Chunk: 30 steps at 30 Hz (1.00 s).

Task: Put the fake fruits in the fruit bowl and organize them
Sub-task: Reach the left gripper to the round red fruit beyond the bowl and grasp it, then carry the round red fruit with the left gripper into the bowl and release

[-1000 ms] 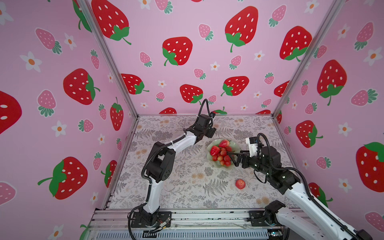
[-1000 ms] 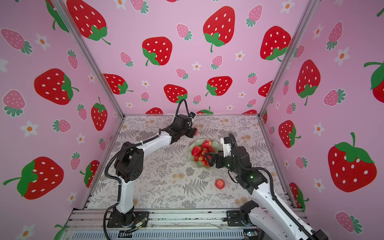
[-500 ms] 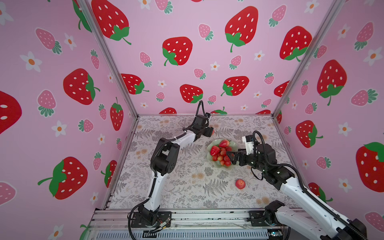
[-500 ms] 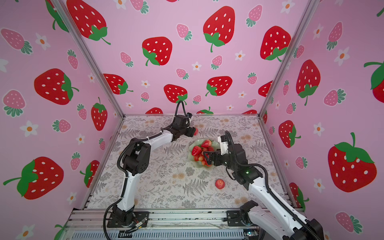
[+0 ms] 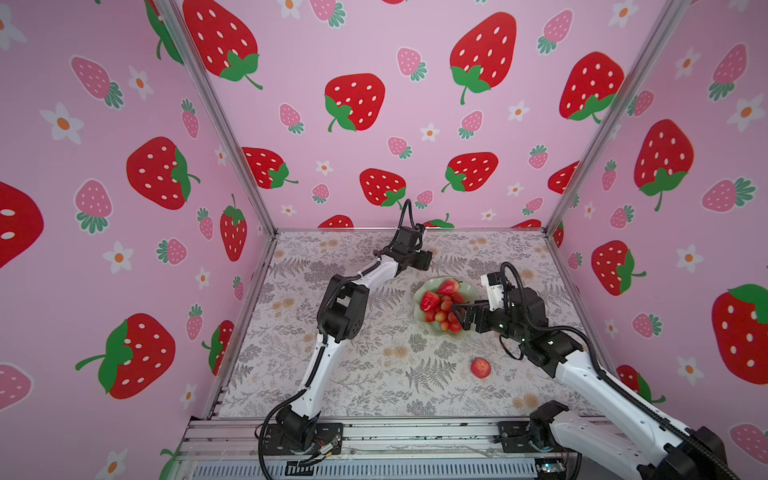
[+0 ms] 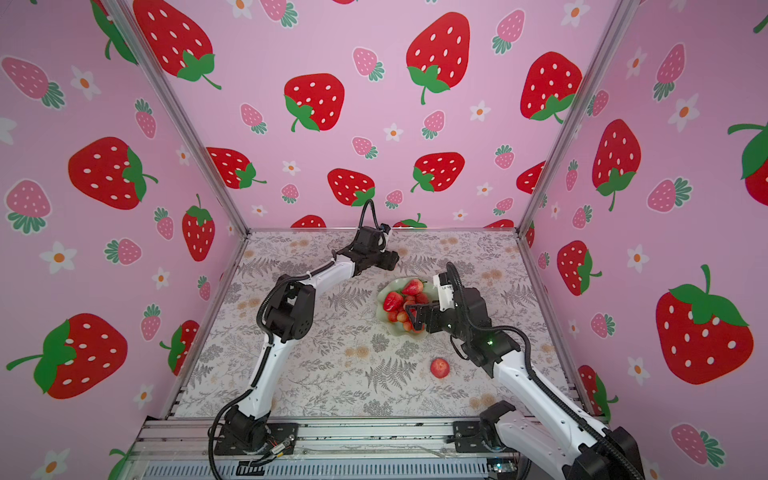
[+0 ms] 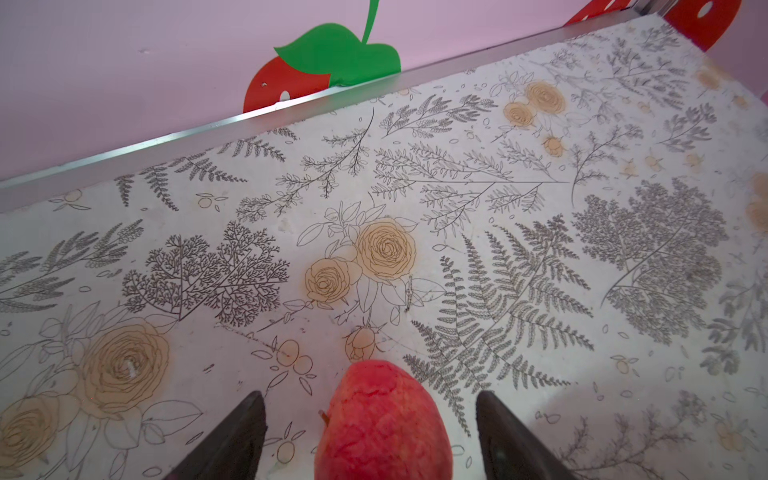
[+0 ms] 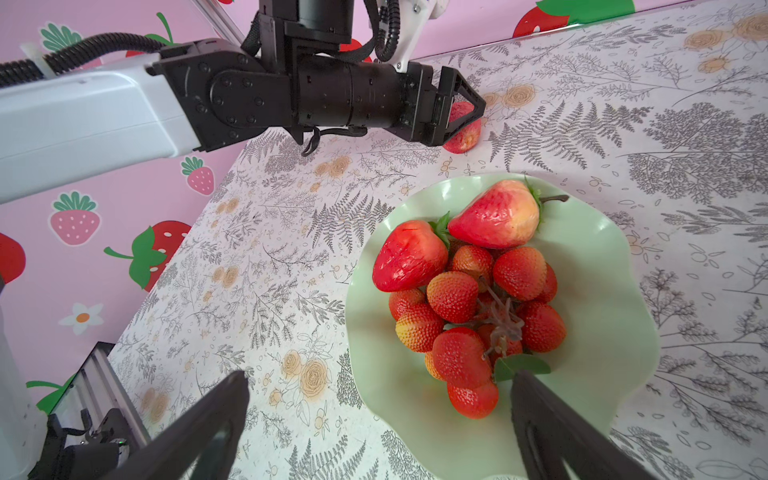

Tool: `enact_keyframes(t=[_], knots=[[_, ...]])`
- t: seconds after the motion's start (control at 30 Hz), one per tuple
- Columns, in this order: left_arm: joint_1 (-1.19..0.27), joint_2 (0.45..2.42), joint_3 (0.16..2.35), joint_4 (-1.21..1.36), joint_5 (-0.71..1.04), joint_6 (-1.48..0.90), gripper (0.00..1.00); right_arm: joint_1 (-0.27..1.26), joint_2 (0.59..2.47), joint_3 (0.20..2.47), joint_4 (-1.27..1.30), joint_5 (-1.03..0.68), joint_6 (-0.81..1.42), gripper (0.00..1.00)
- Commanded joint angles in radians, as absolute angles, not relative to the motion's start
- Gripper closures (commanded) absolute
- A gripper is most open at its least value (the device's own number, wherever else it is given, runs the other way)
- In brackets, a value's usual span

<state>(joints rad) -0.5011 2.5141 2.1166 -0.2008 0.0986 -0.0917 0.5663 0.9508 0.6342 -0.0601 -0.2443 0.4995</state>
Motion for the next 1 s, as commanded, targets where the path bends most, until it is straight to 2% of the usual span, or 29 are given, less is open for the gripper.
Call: enact_keyframes(t=[0.0,0.17,0.5,0.83,0.97], knots=[[-0.502,2.543,2.235,-0.363,0.105,-0.111,0.19,0.558,0.948,0.625,-0.046,-0.251,0.484,0.01],[-0.504,2.546,2.246,-0.411,0.071,-0.115,0.21,0.547,0.949,0.621,-0.043,-0.252,0.480,0.01],[-0.509,2.628,2.405,-0.537,0.081,-0.102,0.23,0.524,0.961,0.614,-0.033,-0.276,0.469,0.01],[-0.509,2.660,2.453,-0.584,0.097,-0.121,0.30,0.479,0.954,0.608,-0.042,-0.312,0.450,0.01],[-0.509,2.653,2.445,-0.573,0.092,-0.125,0.39,0.454,0.955,0.604,-0.042,-0.329,0.442,0.01]])
